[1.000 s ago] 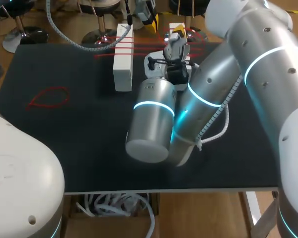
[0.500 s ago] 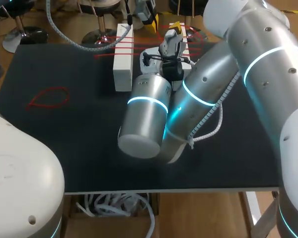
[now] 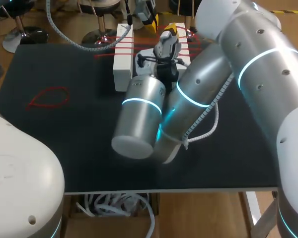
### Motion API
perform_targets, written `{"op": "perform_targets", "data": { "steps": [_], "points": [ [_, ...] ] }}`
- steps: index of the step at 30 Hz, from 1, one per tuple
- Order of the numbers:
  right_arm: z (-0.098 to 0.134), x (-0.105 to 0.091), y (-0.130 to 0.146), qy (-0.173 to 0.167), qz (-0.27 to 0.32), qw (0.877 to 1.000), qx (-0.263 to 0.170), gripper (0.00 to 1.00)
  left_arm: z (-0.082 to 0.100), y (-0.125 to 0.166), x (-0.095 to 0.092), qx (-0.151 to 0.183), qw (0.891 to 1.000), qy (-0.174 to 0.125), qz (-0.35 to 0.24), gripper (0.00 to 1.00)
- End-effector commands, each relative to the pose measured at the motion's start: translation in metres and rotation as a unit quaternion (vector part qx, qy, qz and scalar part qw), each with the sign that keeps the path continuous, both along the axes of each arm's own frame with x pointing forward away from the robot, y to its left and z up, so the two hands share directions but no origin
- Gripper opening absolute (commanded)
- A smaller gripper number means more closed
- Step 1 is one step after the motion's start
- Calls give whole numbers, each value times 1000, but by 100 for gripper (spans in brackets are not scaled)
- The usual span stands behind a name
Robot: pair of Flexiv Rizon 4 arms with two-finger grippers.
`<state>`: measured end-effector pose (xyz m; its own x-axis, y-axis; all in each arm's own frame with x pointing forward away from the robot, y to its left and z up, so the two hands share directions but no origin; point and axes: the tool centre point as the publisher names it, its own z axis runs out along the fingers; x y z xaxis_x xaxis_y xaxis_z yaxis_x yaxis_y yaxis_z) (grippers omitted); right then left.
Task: Grab the tape and strap the tape.
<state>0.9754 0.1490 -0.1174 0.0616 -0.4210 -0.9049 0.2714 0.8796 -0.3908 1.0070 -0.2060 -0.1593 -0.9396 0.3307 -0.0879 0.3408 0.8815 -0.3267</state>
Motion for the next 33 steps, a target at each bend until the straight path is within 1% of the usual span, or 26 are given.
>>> {"op": "perform_targets", "data": {
  "steps": [1, 17, 33],
  "points": [
    [-1, 1, 3, 0, -3, 1000, -4, 0, 1, 0, 0, 2, 1000, 1, 0, 0],
    [-1, 3, 5, 7, -3, 1000, -14, 0, 1, 0, 0, 2, 1000, 1, 0, 0],
    [5, 2, -6, 12, 9, 1000, -11, 0, 1, 0, 0, 2, 1000, 1, 0, 0]
  ]
}}
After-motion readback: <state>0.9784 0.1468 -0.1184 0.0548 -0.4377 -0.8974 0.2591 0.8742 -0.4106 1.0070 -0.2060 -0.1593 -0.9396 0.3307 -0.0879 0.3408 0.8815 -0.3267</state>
